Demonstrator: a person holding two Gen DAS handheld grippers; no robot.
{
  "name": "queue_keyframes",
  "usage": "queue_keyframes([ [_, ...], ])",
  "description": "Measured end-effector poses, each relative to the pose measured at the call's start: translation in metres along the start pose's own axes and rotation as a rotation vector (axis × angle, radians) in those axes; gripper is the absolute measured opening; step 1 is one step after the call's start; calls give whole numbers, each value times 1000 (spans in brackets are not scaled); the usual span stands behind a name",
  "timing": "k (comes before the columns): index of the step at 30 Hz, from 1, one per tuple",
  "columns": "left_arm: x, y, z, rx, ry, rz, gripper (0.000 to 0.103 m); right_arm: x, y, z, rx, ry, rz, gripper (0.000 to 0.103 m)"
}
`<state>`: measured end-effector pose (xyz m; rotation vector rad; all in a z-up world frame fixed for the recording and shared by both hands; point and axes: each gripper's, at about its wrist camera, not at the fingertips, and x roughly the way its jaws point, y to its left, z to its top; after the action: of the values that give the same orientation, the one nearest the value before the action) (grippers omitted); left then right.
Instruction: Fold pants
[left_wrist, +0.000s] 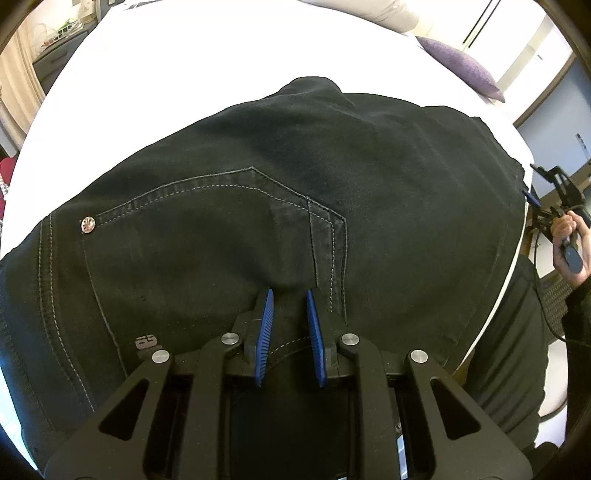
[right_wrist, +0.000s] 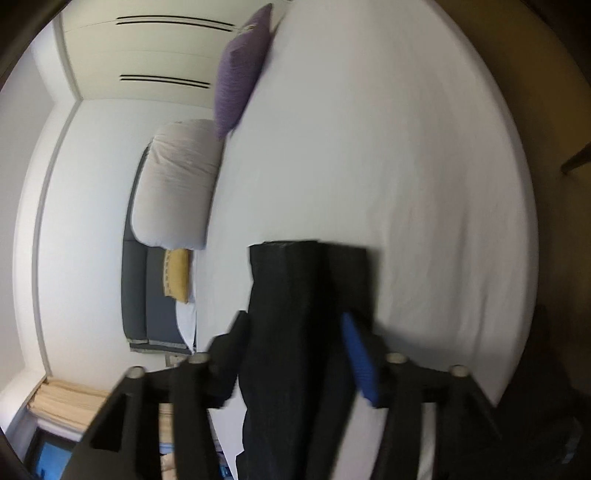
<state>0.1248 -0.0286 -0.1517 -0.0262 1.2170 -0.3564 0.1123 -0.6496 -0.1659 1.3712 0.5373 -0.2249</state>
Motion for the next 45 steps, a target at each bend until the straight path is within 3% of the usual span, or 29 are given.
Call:
queue_keyframes([
  [6,1,3,-2,-11,-8,9,19,25,14,-17,-35,51,-31,58],
  [11,1,2,-3,-15,-10,15,19,41,14,-26,-14,100,-15,31],
  [13,1,2,-4,-15,-11,16,19,41,10,-28,-8,101,-22,8],
  [15,0,2,-4,-14,-11,15,19,38,4,-28,7,87,-37,5],
  [22,-2,5,-4,-18,-8,6,19,3,-5,-28,22,-28,-63,3],
  [25,-2,6,-4,-17,-9,5,19,5,-8,-30,20,-30,-74,3],
  [27,-3,6,-4,-17,-10,5,19,8,-9,-29,21,-11,-32,4],
  [30,-3,6,-5,-23,-14,4,19,20,-10,-23,40,39,1,10],
  [33,-4,7,-6,-20,-15,6,19,23,-14,-12,63,17,13,14],
  [36,-4,7,-6,-18,-15,6,19,27,-21,2,100,1,40,13],
  [39,-4,6,-6,-20,-16,6,19,28,-24,11,107,2,32,5],
  [45,-4,6,-6,-20,-16,6,19,9,-22,2,104,-46,15,4],
])
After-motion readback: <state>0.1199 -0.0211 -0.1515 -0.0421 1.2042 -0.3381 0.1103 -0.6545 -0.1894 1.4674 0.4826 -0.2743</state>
